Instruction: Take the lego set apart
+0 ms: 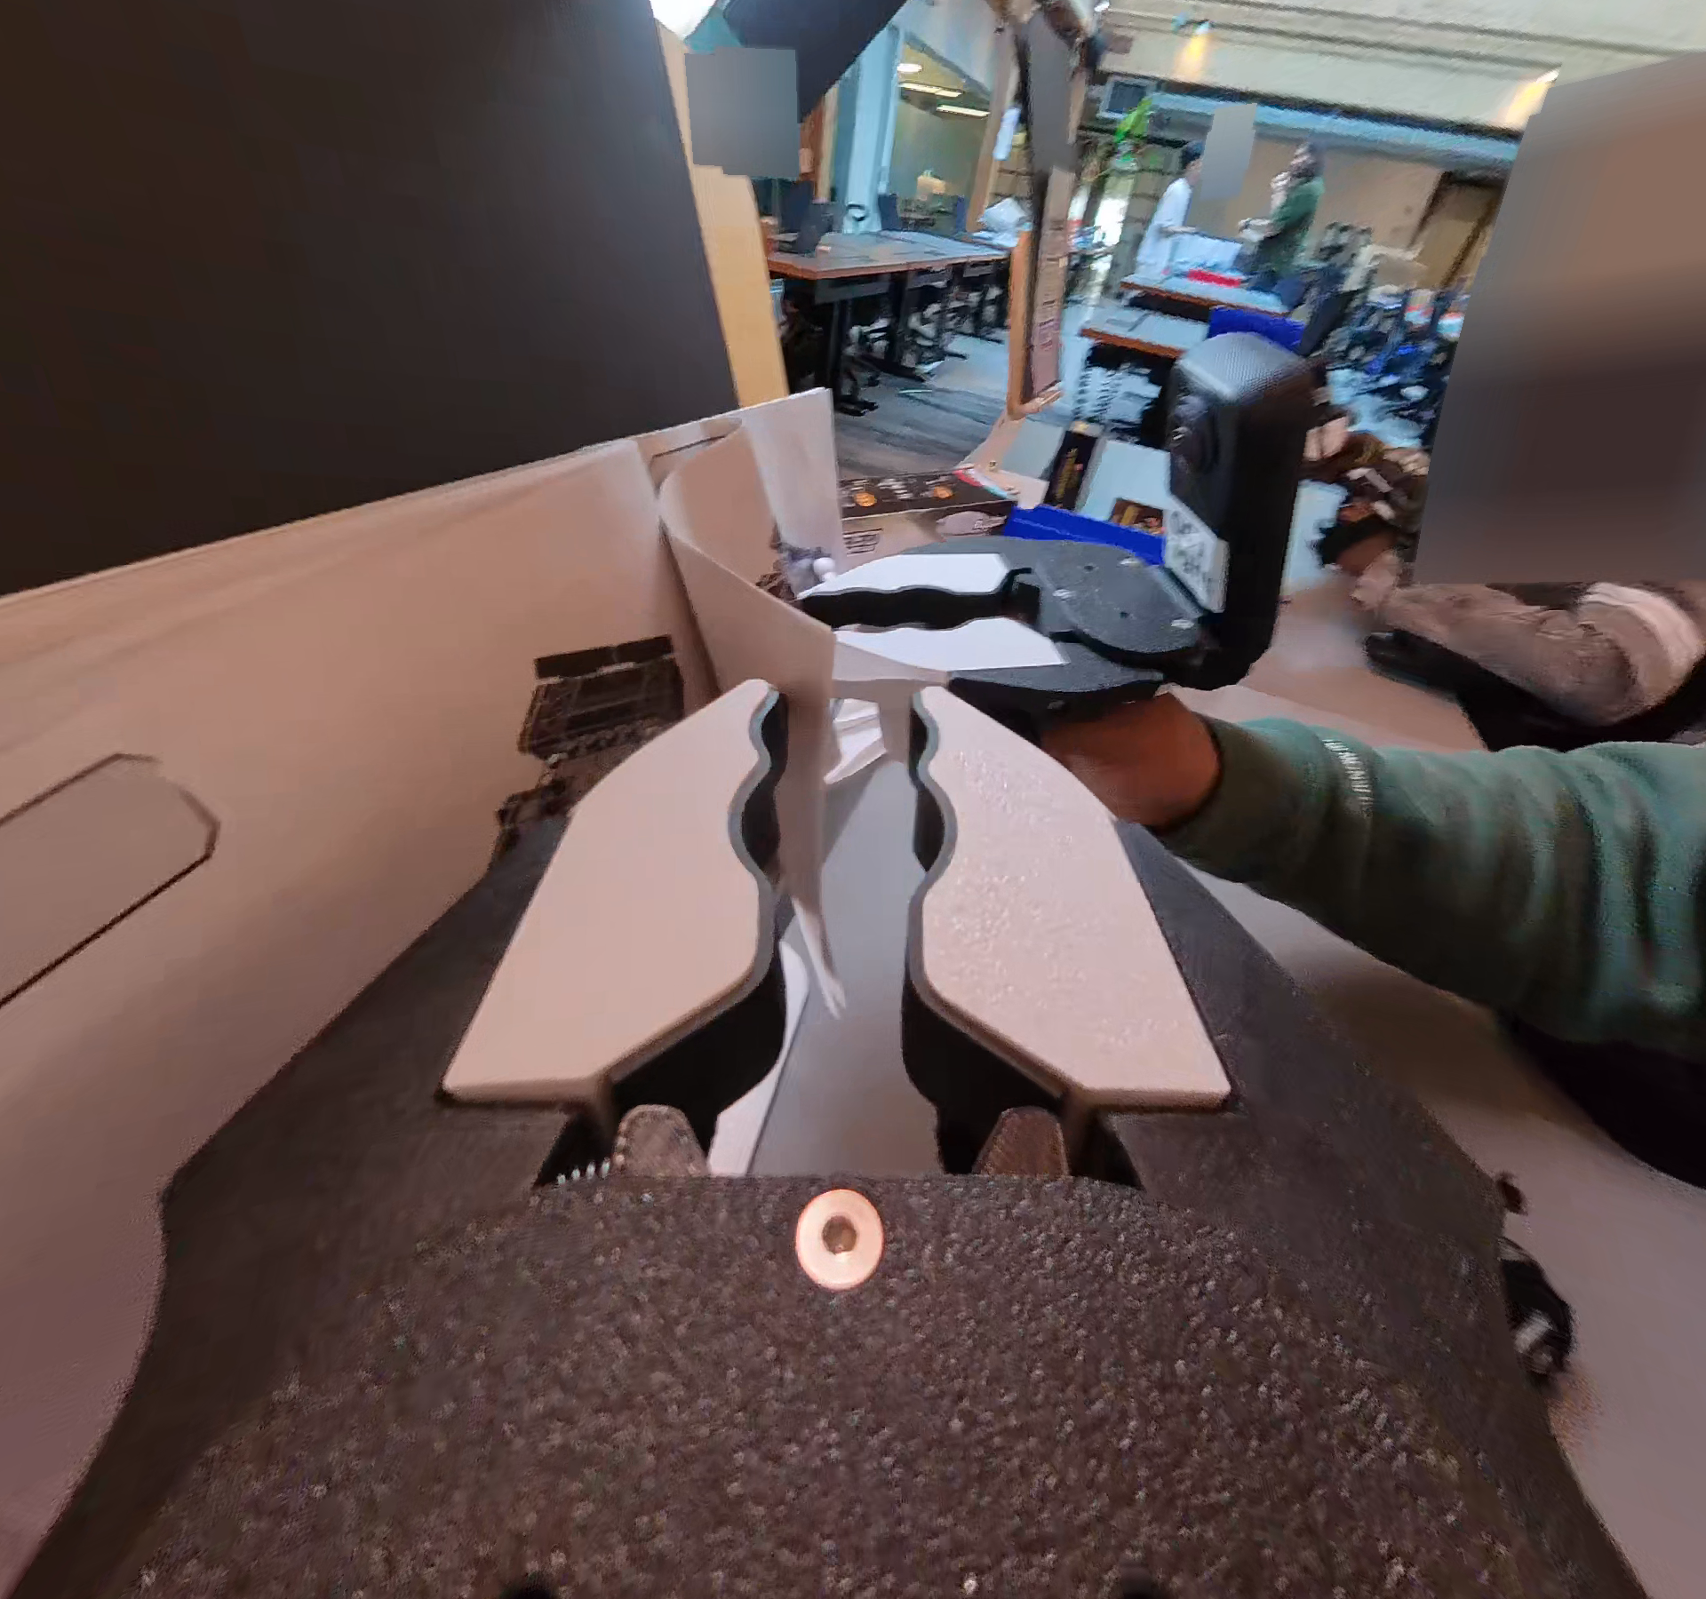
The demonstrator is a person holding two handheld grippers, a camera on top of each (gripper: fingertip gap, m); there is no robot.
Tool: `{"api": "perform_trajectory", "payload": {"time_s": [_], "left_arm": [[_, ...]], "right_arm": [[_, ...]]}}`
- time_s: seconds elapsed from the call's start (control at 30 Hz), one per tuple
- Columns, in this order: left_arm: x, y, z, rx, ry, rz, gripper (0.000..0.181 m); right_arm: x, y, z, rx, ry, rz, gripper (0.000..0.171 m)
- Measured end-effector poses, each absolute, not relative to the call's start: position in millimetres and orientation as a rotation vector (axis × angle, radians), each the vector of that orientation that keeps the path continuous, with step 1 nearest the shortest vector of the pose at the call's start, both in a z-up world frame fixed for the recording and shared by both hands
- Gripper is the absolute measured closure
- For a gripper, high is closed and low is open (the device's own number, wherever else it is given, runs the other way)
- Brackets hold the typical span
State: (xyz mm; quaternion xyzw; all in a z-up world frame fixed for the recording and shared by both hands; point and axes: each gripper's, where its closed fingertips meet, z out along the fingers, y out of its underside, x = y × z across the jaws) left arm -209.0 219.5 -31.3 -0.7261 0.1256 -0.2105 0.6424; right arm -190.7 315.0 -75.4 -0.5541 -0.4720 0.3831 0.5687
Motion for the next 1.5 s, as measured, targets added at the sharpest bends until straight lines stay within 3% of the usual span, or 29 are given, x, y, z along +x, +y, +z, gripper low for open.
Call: {"api": "perform_trajectory", "payload": {"time_s": [0.1,0.43,0.53,0.6,0.77,0.9,0.97,1.17,1.23,1.3,1.4,1.43,1.5], "left_arm": [[-216,219,-32,-1.643,0.273,-0.436,0.18],[-225,202,-31,-1.639,0.26,-0.464,0.181],[-225,197,-27,-1.61,0.247,-0.504,0.181],[-225,195,-24,-1.588,0.23,-0.527,0.181],[-210,202,-24,-1.572,0.241,-0.55,0.181],[-192,212,-24,-1.564,0.279,-0.595,0.181],[-190,214,-23,-1.567,0.283,-0.583,0.181],[-199,207,-21,-1.574,0.271,-0.58,0.181],[-202,206,-19,-1.558,0.25,-0.601,0.181],[-201,207,-18,-1.541,0.242,-0.616,0.181],[-194,211,-19,-1.532,0.253,-0.633,0.181],[-192,212,-19,-1.531,0.258,-0.641,0.181],[-189,215,-19,-1.531,0.259,-0.642,0.181]], "right_arm": [[-191,316,-75,-1.305,-1.111,0.897,0.149],[-180,322,-69,-1.298,-1.114,0.895,0.141],[-168,344,-68,-1.338,-1.05,0.814,0.154],[-160,353,-66,-1.376,-1.015,0.814,0.153],[-145,269,-10,-1.046,-1.071,1.021,0.125],[-174,255,-26,-1.068,-1.206,0.749,0.08],[-183,278,-34,-1.12,-1.189,0.665,0.087],[-174,321,-35,-1.177,-1.13,0.655,0.151],[-169,326,-34,-1.206,-1.097,0.67,0.158],[-165,298,-18,-1.129,-1.108,0.828,0.137],[-170,248,-16,-1.031,-1.253,0.889,0.092],[-175,239,-22,-1.044,-1.304,0.879,0.082],[-185,233,-35,-1.099,-1.363,0.902,0.079]]}}
